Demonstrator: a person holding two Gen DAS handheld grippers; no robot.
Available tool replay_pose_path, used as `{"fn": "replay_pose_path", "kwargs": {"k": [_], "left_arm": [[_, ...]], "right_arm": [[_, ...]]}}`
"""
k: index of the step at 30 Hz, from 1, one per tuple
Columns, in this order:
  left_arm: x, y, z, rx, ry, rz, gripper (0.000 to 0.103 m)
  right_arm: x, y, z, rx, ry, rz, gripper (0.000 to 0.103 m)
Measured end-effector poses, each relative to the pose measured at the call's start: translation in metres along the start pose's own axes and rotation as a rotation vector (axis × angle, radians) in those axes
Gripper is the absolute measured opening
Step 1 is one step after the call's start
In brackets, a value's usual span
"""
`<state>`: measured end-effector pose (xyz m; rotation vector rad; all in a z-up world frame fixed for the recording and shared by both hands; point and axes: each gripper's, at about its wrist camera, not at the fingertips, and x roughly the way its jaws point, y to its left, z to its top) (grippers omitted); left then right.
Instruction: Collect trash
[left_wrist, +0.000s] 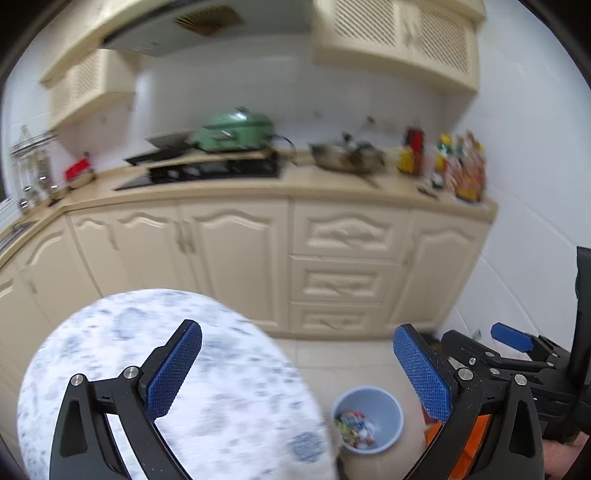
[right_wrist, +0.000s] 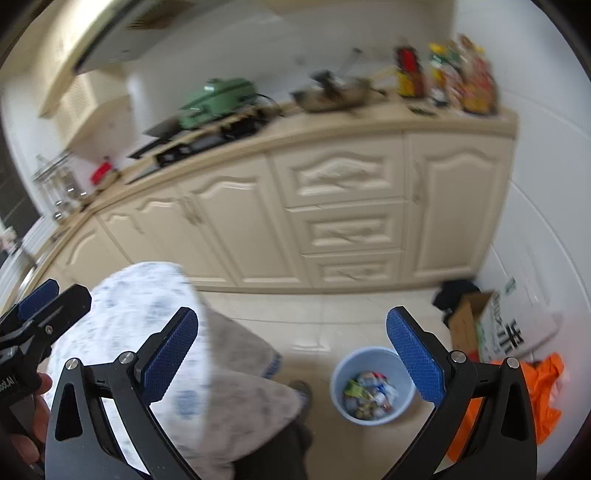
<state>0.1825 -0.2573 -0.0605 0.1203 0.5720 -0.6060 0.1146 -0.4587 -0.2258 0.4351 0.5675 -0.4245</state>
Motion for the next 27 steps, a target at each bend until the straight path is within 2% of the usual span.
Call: {"fn": "replay_pose_path", "kwargs": {"k": [6, 10, 11, 14, 21, 27], "left_arm": [[-0.095, 0.047, -0.025, -0.042, -0.087, 0.128, 0.102], [-0.151, 0.068, -0.048, -0.072, -0.132, 0.212, 0.102], [-0.155, 0.065, -0.053, -0.074, -0.136, 0.229, 0.102], [-0.197, 0.078, -0.074, -0.097, -0.169, 0.315, 0.102], [-0.259, 0.082, -0.111, -0.160, -0.200, 0.448, 0.102], [-0.284, 0.067, -0.124, -0.169, -0.228, 0.526, 0.102]], "right_arm": [[-0.021, 0.079, 0.001, -0.103, -0.049, 0.093, 0.103], [-0.033, 0.132, -0.003, -0.168, -0.072, 0.163, 0.103], [-0.035, 0.145, -0.005, -0.187, -0.076, 0.179, 0.103], [-0.043, 0.184, -0.012, -0.231, -0.086, 0.224, 0.103], [-0.058, 0.250, -0.034, -0.316, -0.114, 0.294, 0.103], [-0.072, 0.284, -0.049, -0.367, -0.152, 0.308, 0.103]]}}
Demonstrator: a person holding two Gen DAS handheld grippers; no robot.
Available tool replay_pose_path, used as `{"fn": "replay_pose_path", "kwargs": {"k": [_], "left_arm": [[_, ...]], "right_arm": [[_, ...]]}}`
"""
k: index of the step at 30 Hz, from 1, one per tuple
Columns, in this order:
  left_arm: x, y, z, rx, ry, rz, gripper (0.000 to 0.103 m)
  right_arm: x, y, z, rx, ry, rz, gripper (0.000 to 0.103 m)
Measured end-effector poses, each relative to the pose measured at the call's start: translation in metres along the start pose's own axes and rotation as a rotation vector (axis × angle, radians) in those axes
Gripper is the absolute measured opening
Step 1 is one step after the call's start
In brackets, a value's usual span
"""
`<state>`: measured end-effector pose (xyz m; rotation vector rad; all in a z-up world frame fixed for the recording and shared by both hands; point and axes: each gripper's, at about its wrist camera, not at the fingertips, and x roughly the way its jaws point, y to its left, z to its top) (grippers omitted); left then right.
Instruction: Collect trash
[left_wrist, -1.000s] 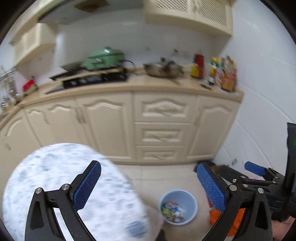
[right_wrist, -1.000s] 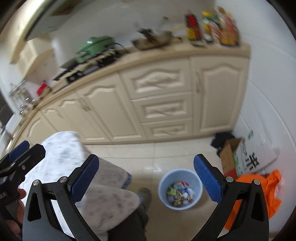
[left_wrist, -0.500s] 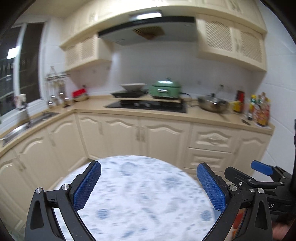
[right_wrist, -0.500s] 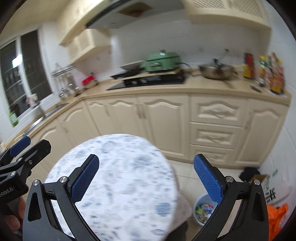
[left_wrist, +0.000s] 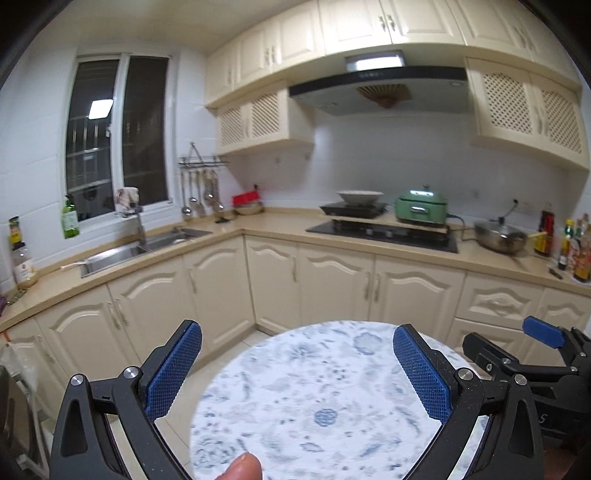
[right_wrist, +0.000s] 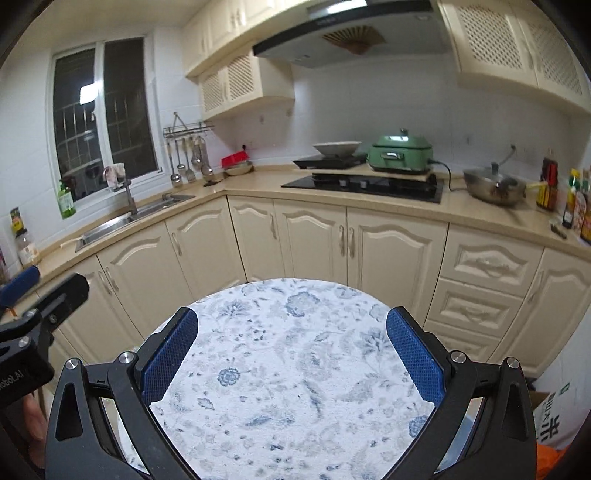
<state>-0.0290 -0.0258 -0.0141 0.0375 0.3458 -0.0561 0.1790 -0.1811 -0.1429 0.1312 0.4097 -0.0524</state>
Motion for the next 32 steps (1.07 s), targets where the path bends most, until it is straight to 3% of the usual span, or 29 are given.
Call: {"fn": "replay_pose_path", "kwargs": {"k": [7, 13, 20, 32], "left_arm": [[-0.024, -0.001, -0.008, -0.046, 0.000, -0.036, 0.102], [-0.041, 0.001, -0.011, -0.038, -0.004, -0.015, 0.102], [-0.023, 0.011, 0.003, -0.063, -0.002, -0.031, 0.102], [-0.021, 0.015, -0.003, -0.110, -0.011, -0.036, 0.102]], "right_arm": [[-0.007, 0.019, -0.002, -0.048, -0.018, -0.004, 0.103], [-0.008, 0.024, -0.001, -0.064, -0.027, -0.005, 0.103], [-0.009, 0.026, 0.000, -0.067, -0.029, -0.006, 0.103], [-0.007, 0.026, -0.001, -0.068, -0.023, 0.008, 0.103]]}}
